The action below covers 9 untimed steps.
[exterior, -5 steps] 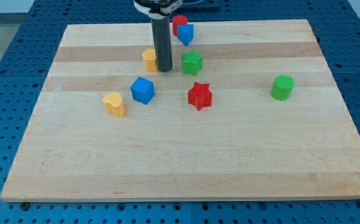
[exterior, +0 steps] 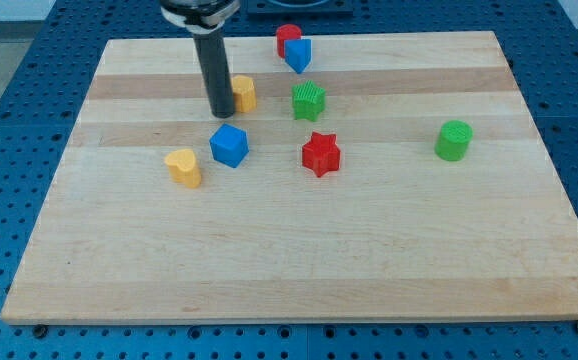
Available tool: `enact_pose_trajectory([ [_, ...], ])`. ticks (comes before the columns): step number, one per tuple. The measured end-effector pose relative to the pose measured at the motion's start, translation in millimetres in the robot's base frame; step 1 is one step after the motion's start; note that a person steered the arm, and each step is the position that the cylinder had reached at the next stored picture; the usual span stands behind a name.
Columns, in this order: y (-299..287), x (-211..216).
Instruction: Place the yellow hexagon at the bottom of the red circle
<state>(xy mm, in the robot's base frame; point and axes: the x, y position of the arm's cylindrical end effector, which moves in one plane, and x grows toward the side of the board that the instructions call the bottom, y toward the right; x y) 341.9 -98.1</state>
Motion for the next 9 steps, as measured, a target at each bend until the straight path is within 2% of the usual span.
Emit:
enact_pose_trajectory([
  [2,11,-37],
  [6,48,-36],
  [8,51,-71],
  [9,53,-76],
])
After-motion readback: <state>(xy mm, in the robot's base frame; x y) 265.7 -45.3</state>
